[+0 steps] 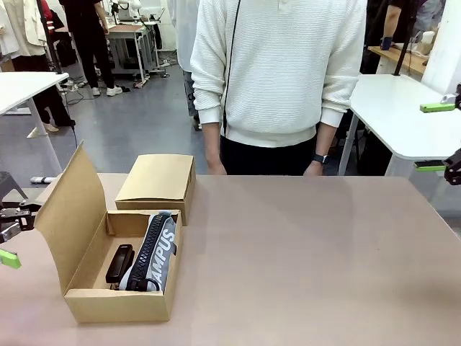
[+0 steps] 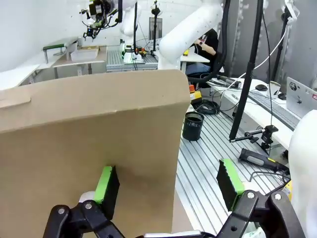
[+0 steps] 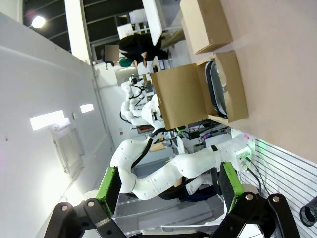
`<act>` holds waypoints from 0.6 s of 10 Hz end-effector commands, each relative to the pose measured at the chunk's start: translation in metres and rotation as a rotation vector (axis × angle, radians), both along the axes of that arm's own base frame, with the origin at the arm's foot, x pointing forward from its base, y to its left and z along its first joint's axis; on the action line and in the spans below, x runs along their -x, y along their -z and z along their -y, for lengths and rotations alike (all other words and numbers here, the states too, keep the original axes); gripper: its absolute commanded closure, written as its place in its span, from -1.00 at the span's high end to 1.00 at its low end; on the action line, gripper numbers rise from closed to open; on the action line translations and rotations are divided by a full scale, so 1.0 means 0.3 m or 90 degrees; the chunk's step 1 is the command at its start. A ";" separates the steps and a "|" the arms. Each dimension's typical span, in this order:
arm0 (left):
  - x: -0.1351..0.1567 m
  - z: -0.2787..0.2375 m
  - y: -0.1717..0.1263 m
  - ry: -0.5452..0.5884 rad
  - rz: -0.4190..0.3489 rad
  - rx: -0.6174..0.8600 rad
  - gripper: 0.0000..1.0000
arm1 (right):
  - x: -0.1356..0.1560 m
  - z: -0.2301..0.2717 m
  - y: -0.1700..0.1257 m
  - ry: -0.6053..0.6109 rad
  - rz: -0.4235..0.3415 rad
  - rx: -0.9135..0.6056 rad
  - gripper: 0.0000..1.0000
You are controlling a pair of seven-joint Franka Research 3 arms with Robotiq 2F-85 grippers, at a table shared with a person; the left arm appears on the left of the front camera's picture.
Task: Place items inside the box.
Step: Close the lid of the Mailer Box closest to the robot.
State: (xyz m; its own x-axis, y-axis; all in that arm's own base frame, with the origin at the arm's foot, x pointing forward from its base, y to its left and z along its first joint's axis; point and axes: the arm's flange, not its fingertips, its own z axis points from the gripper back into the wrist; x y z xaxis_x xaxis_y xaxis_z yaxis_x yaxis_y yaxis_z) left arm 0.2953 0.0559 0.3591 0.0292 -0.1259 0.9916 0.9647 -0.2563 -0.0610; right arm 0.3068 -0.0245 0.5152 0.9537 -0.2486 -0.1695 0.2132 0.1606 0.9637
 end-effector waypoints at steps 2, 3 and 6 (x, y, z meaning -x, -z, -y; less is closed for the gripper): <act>-0.018 0.052 0.005 -0.047 0.045 -0.002 1.00 | 0.003 0.007 -0.005 -0.002 0.003 -0.008 1.00; -0.028 0.089 0.002 -0.078 0.073 0.003 1.00 | 0.003 0.007 -0.005 -0.002 0.003 -0.008 1.00; -0.084 0.151 0.006 -0.157 0.108 -0.006 1.00 | 0.003 0.007 -0.005 -0.002 0.003 -0.008 1.00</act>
